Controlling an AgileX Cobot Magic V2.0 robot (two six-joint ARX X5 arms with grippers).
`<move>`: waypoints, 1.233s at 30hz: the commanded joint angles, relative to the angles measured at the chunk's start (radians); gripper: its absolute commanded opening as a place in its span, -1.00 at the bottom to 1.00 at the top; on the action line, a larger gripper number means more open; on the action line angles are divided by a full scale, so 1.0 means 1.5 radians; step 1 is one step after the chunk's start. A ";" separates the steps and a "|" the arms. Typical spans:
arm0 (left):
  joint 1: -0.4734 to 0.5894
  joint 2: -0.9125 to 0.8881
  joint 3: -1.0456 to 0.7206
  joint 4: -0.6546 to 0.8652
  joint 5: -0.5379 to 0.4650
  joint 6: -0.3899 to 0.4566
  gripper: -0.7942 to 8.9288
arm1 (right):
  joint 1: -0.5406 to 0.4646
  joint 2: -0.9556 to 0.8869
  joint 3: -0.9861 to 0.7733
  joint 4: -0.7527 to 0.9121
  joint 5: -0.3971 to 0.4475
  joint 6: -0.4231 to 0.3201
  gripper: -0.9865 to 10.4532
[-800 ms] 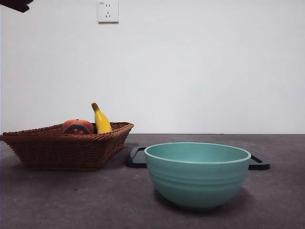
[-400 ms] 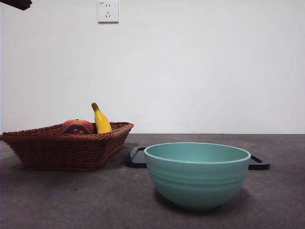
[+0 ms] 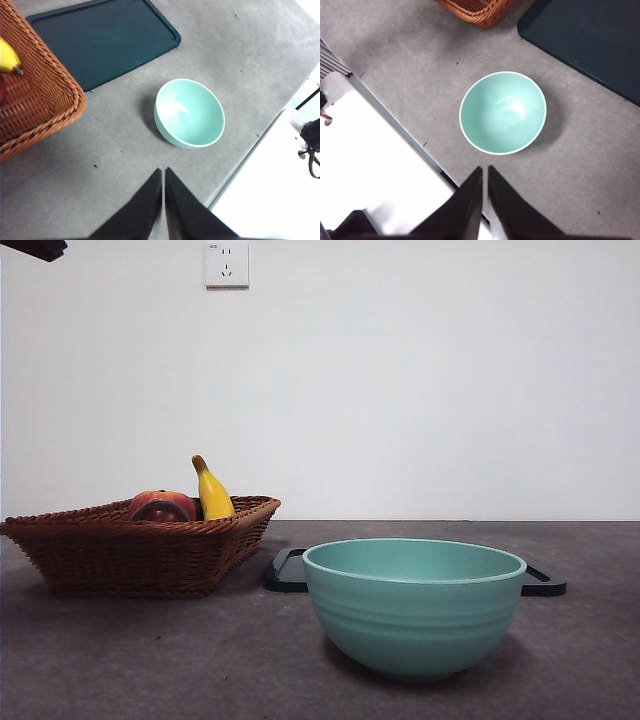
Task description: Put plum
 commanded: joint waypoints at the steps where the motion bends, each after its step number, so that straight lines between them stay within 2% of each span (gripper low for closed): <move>1: 0.005 -0.011 0.007 0.023 -0.013 0.019 -0.82 | 0.005 0.004 0.012 0.008 -0.002 -0.005 -0.82; 6: 0.063 -0.075 0.004 0.148 -0.108 0.031 -0.82 | 0.005 0.004 0.012 0.008 -0.002 -0.005 -0.82; 9: 0.120 -0.129 -0.023 0.274 -0.144 0.041 -0.82 | 0.005 0.004 0.012 0.008 -0.002 -0.005 -0.82; 13: 0.193 -0.212 -0.122 0.455 -0.208 0.054 -0.82 | 0.005 0.004 0.012 0.008 -0.002 -0.005 -0.82; 17: 0.235 -0.289 -0.242 0.566 -0.254 0.055 -0.82 | 0.005 0.004 0.012 0.009 -0.002 -0.005 -0.82; 21: 0.257 -0.354 -0.352 0.605 -0.288 0.054 -0.82 | 0.005 0.004 0.012 0.008 -0.002 -0.005 -0.82; 27: 0.271 -0.437 -0.491 0.615 -0.289 0.035 -0.82 | 0.005 0.004 0.012 0.009 -0.002 -0.005 -0.82; 37: 0.272 -0.514 -0.597 0.595 -0.289 0.024 -0.82 | 0.005 0.004 0.012 0.009 -0.002 -0.005 -0.82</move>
